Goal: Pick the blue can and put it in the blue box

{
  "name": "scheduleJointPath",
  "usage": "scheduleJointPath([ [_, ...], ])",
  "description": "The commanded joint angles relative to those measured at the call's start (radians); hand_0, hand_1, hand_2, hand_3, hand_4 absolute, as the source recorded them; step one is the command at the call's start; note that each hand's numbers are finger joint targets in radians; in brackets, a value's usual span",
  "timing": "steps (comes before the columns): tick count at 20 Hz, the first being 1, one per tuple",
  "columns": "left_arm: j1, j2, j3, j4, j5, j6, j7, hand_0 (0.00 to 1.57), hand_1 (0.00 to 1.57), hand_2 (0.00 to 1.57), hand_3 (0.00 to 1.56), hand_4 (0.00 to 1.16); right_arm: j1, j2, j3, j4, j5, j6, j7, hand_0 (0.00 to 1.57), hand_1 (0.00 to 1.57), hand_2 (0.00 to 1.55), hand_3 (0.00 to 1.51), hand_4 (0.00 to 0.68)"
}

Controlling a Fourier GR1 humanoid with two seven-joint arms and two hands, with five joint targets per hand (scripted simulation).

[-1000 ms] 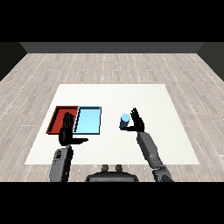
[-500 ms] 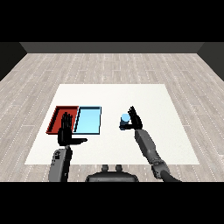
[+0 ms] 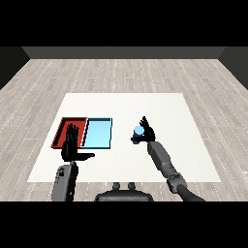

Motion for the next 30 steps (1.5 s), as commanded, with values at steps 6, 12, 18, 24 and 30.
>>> scheduleJointPath([
  [6,0.027,-0.030,-0.035,-0.059,-0.034,0.036,0.018,0.00,0.00,0.00,0.00,0.00,-0.070,0.010,0.089,0.134,-0.098,-0.028,-0.075,0.00,0.00,0.00,0.00,0.000],
  [12,-0.060,-0.038,-0.013,0.045,-0.024,0.046,0.007,0.00,0.00,0.00,0.00,0.00,-0.066,0.010,0.093,0.155,-0.026,-0.149,-0.066,1.53,1.53,1.49,1.45,0.582],
  [18,-0.033,-0.001,-0.004,-0.041,0.008,0.017,0.081,0.00,0.00,0.00,0.00,0.00,-0.089,0.010,0.135,0.112,-0.031,-0.230,0.013,1.56,1.56,1.49,1.44,0.678],
  [24,-0.018,-0.006,-0.010,0.035,-0.009,-0.007,0.010,0.00,0.00,0.00,0.00,0.00,-0.060,-0.027,0.113,-0.026,0.012,-0.211,0.058,1.52,1.52,1.47,1.42,0.659],
  [30,-0.049,-0.030,-0.081,0.015,-0.102,0.062,0.077,0.00,0.00,0.00,0.00,0.00,-0.012,-0.034,0.135,-0.099,0.030,-0.209,-0.006,1.47,1.47,1.45,1.41,0.649],
])
